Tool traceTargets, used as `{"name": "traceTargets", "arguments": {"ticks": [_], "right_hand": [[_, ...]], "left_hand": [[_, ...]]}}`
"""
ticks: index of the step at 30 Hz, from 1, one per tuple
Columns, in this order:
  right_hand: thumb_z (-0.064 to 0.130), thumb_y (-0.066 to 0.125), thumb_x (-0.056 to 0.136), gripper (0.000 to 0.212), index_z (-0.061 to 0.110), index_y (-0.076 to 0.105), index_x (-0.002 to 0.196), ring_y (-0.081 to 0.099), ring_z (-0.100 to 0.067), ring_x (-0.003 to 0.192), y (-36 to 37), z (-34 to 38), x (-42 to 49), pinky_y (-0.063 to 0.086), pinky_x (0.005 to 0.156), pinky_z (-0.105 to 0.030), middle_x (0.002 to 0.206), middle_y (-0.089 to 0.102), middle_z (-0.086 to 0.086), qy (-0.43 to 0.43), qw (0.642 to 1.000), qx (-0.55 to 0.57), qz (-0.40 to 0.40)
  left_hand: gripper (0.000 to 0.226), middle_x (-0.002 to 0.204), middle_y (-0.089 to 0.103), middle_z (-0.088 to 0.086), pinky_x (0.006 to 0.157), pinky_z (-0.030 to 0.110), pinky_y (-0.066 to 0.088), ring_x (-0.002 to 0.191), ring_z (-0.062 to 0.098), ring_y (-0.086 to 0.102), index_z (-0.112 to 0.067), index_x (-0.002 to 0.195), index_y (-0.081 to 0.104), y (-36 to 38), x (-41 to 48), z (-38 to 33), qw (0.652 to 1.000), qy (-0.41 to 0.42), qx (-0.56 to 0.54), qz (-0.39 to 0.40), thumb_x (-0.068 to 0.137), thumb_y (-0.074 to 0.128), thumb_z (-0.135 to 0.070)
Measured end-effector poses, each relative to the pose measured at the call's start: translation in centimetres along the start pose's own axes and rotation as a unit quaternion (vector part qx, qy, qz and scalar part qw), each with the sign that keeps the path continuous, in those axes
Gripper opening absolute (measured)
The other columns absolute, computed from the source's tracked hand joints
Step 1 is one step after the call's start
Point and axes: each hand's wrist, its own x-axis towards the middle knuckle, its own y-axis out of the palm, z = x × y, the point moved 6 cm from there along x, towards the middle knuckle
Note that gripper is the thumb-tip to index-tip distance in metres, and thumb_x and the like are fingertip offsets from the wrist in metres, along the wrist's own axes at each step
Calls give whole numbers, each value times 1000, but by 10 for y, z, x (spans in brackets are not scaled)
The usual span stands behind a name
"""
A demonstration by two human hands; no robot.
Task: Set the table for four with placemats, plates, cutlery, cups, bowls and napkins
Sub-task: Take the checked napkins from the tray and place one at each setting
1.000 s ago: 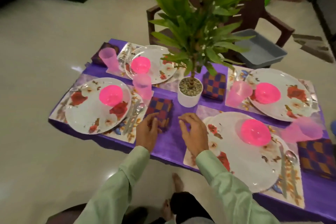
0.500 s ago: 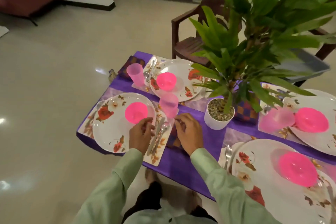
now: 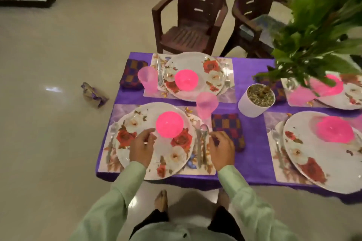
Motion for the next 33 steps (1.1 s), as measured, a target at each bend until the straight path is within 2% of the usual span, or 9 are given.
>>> {"name": "traceTargets", "arguments": {"ticks": [4,7,9,13,15,17,21,28,33], "right_hand": [[9,56,86,23,8,68,106,54,-36,103,25,-27,-54,45,87,-41,106,59,-15,88,991,-91,46],[4,60,87,22,4,63,109,49,-39,108,36,-37,-83,45,91,-44,113,51,-18,125,978,-153,67],[4,60,89,25,4,61,114,47,-37,112,37,-37,-92,45,94,-44,119,48,-17,142,975,-162,54],[-1,63,85,29,5,60,114,48,-36,109,39,-36,-93,50,87,-47,116,48,-15,189,970,-150,18],[-4,65,83,32,5,61,114,48,-36,109,40,-37,-93,50,86,-47,115,48,-16,194,970,-148,11],[-6,65,84,39,6,61,121,49,-36,111,40,-41,-95,49,88,-47,117,48,-16,195,972,-132,4],[-4,66,87,44,6,61,130,53,-34,105,39,-47,-95,53,91,-46,114,47,-15,157,980,-120,12],[-3,63,90,41,4,60,130,56,-27,100,45,-50,-100,55,93,-43,112,42,-7,174,978,-115,17],[-7,65,86,48,5,59,132,56,-28,105,48,-48,-104,55,94,-47,115,42,-9,187,975,-120,21]], "left_hand": [[23,113,67,-2,85,32,50,98,18,61,-19,110,72,-60,0,49,996,-23,66,-55,95,56,-11],[22,106,66,11,86,44,54,95,31,64,-12,106,72,-99,-8,82,985,-61,110,-115,92,57,-6],[20,105,64,17,88,46,52,96,37,62,-6,106,71,-120,-11,94,975,-84,148,-143,89,60,-4],[36,120,61,18,92,50,51,107,39,59,-15,125,63,-134,-8,131,959,-168,212,-89,89,65,-13],[38,119,63,14,91,49,53,102,35,62,-23,129,60,-130,-10,150,967,-230,97,-59,92,65,-18],[40,112,66,12,91,45,54,96,33,64,-23,128,61,-129,-11,157,960,-268,-31,-70,91,66,-9],[46,109,69,10,96,45,53,95,31,67,-14,122,68,-129,-12,174,911,-336,-220,-96,80,73,4],[43,107,73,10,97,46,53,91,32,69,-16,114,73,-127,-7,189,891,-344,-279,-99,75,78,2],[44,111,71,11,95,43,53,88,29,67,-14,119,70,-127,-9,187,891,-337,-288,-98,78,76,2]]}}
